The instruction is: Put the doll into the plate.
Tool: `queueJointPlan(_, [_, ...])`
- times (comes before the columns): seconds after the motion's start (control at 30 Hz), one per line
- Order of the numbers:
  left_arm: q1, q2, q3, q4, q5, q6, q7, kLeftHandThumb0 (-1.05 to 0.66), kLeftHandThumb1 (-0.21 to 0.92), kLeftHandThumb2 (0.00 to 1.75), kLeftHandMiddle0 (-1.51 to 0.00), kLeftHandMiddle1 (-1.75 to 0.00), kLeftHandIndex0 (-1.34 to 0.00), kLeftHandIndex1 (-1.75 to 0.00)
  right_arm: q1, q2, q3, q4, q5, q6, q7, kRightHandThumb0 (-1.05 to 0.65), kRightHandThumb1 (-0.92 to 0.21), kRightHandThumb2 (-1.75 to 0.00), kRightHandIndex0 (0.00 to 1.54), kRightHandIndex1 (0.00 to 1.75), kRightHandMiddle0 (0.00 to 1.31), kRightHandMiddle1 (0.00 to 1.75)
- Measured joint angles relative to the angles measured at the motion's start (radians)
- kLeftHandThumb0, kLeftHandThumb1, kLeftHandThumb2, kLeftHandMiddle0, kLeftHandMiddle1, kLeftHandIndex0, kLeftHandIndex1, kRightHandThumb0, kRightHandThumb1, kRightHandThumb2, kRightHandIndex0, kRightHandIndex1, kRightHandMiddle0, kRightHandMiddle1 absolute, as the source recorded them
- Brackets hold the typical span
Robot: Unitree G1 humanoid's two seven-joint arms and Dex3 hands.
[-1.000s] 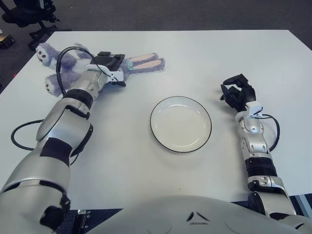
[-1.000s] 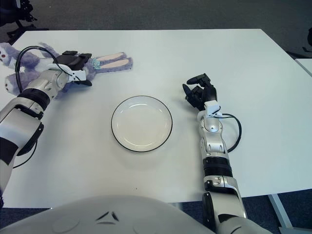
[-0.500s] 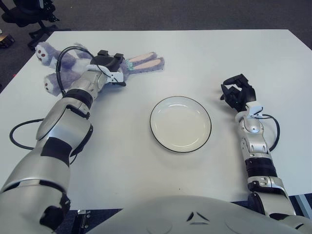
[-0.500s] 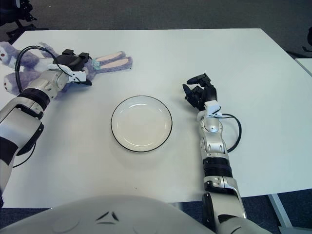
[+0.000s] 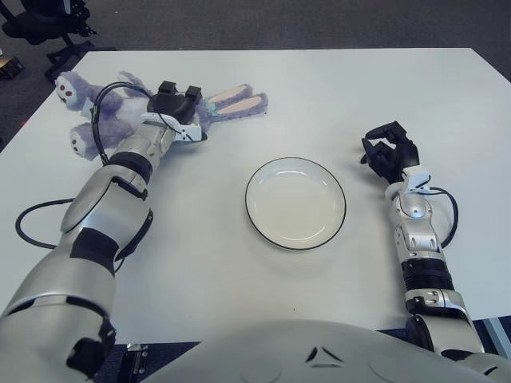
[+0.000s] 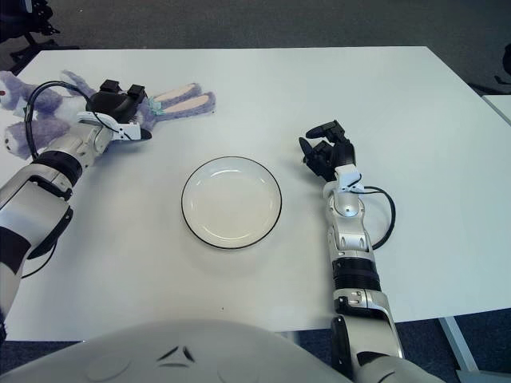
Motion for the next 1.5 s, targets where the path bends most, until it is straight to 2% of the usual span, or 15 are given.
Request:
queueJointPlan(0.3, [0.022,0.004,0.027,0.003,-0.015,-0.043,0.056,0.41,0.52,1.05,-0.45,-1.75,-0.53,-1.75,0.001,0.001,-0.003,0.000,0.007,0.000,0.008,-0.35,-0.92,-0.34,0.83,1.60,0.39,1.55])
queueJointPlan(0.67, [0.044,0.004,0.079,0.004,-0.065,-0.085,0.086,0.42,0.49,1.09,-0.47,-1.75,-0.56,-1.75,0.002,0.001,-0.008,0.000,0.017,0.000,0.019,-0.35,-0.92,-0.34,0.83,1.61,0.39,1.55])
queueJointPlan(1.5, [0.036,-0.002,0.100,0.004,-0.084,-0.102,0.069,0.43,0.45,1.14,-0.50,-1.75,-0.59,-1.75,0.002,-0.001,-0.019,0.004,0.036,0.000,0.046,-0.35,-0.92,-0.36,0.83,1.61,0.37,1.57])
